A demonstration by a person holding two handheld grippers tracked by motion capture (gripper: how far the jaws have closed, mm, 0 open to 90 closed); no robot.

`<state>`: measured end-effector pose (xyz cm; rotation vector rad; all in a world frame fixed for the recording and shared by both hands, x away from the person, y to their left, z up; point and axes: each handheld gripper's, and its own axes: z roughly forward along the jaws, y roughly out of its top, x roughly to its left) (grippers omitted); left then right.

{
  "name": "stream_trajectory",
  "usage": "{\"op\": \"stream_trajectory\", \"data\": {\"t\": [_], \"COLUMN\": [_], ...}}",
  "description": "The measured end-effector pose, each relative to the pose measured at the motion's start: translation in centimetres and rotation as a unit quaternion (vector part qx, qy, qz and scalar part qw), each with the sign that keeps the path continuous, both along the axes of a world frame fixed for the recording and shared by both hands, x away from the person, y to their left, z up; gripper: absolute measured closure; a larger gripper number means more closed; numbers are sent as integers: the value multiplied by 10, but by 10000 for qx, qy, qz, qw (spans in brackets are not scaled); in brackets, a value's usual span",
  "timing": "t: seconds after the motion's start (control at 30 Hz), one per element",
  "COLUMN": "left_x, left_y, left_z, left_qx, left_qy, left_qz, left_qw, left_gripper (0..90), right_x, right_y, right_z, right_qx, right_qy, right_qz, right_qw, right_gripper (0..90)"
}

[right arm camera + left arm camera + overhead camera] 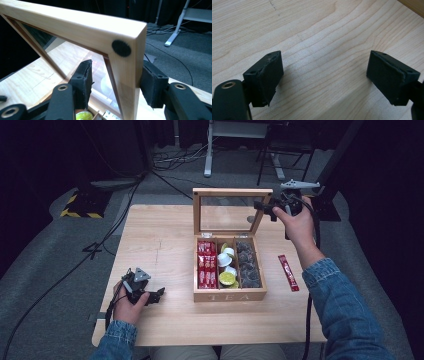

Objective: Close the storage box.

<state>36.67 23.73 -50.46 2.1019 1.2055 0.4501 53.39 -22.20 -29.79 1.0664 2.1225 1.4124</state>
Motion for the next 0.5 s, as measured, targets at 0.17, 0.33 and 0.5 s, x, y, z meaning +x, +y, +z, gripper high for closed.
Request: {"op": "stream_trajectory", "data": {"t": [0.17,0.33,0.5], "left_x": [0,0,0], "left_y": [0,0,0], "left_z": [0,0,0], "left_qx": [0,3,0], "left_qy": [0,-4,-5], "left_qz": [0,-1,-4], "left_qw": [10000,10000,10000], "left_gripper": [143,143,143], "right_x": [-15,-26,-40], "right_y": [-1,-1,-2], "right_z": [1,2,2], "right_qx": [-62,-190,-306], "right_qy": [-9,-17,45], "right_qz": [78,107,229], "right_qw": [10000,9998,9993], "right_gripper": [451,447,442]}}
